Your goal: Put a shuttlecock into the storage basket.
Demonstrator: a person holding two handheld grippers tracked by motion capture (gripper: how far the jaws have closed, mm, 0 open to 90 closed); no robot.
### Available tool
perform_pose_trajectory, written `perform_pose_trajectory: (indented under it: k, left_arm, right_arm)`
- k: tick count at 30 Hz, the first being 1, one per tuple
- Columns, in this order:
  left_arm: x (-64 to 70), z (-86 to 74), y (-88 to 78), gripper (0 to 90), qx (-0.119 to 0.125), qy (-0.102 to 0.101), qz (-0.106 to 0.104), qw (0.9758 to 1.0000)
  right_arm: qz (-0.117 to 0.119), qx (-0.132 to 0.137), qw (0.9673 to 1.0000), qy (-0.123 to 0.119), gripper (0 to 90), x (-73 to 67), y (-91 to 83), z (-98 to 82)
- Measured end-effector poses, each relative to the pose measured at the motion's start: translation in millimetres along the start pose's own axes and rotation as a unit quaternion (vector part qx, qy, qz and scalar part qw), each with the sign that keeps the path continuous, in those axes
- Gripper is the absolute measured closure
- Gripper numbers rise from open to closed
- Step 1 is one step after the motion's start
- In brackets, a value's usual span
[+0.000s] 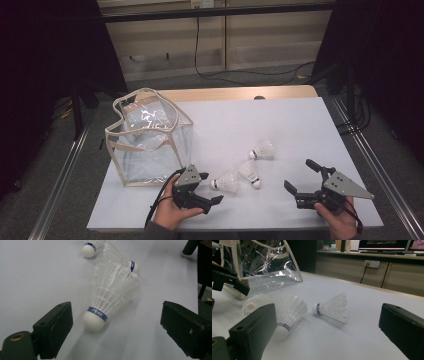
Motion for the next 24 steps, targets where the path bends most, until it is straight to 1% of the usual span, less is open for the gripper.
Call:
perform_pose_trajectory:
  k: [3, 5, 7, 8, 10, 13, 17, 18, 20, 21, 22, 24]
  left_arm:
    - [-0.6, 0.5, 2.0, 13.5, -0.013, 0.003, -0.001, 0.9999]
    - [-1.2, 0.6, 3.7, 14.9, -0.024, 0.004, 0.006, 0.9997]
    - [-1.9, 0.9, 5.4, 15.2, -0.025, 0.0, 0.002, 0.9997]
    - [-2.5, 1.2, 5.7, 16.4, -0.029, 0.001, 0.004, 0.9996]
    - [-2.9, 2.1, 7.1, 18.5, -0.035, 0.006, 0.005, 0.9994]
    - [-3.0, 3.8, 9.7, 19.3, -0.045, 0.016, 0.007, 0.9988]
    - [-3.3, 5.7, 14.1, 21.5, -0.049, 0.023, 0.002, 0.9985]
    - [-3.3, 5.8, 15.4, 22.4, -0.049, 0.021, 0.001, 0.9986]
    - [-4.8, 5.7, 16.0, 24.6, -0.061, 0.023, 0.002, 0.9979]
    - [-5.1, 5.3, 16.9, 25.5, -0.058, 0.023, 0.002, 0.9981]
    - [-6.0, 4.9, 16.9, 26.6, -0.061, 0.027, 0.005, 0.9978]
    - [-6.7, 4.6, 17.0, 28.6, -0.063, 0.023, 0.006, 0.9977]
  right_arm:
    - [-0.001, -0.001, 1.0, 0.0, 1.4, -0.1, -0.2, 0.1]
    - [0.0, -0.001, 1.0, -0.002, 1.4, 0.3, -0.6, 0.2]
    - [-0.001, -0.001, 1.0, -0.001, 1.4, 0.5, -1.1, 0.1]
    - [-0.001, 0.0, 1.0, -0.001, 1.4, 0.7, -1.2, 0.0]
    - [-0.002, -0.001, 1.0, 0.0, 1.5, 1.0, -1.6, -0.1]
    - [-0.002, -0.001, 1.0, -0.002, 1.9, 1.1, -2.5, -0.3]
    - [-0.002, 0.0, 1.0, -0.002, 1.9, 1.0, -3.5, -0.5]
    - [-0.002, 0.0, 1.0, -0.003, 1.9, 1.2, -3.6, -0.6]
    - [-0.004, -0.001, 1.0, -0.003, 1.9, 1.4, -3.7, -0.9]
    - [-0.003, -0.001, 1.0, -0.003, 1.9, 1.4, -3.6, -0.8]
    - [-0.003, -0.001, 1.0, -0.003, 1.9, 1.3, -3.5, -0.7]
    - [-0.002, -0.002, 1.0, -0.003, 1.9, 0.8, -3.2, -0.8]
Point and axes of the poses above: each handheld gripper's, and its own axes: y roughly forward along the jaws, z roughly out of its top, x roughly to its right, the point moved 2 cm from there along y, roughly forward along the jaws, and after that the axes turned 7 degrees about -x, right-handed, at the moved point
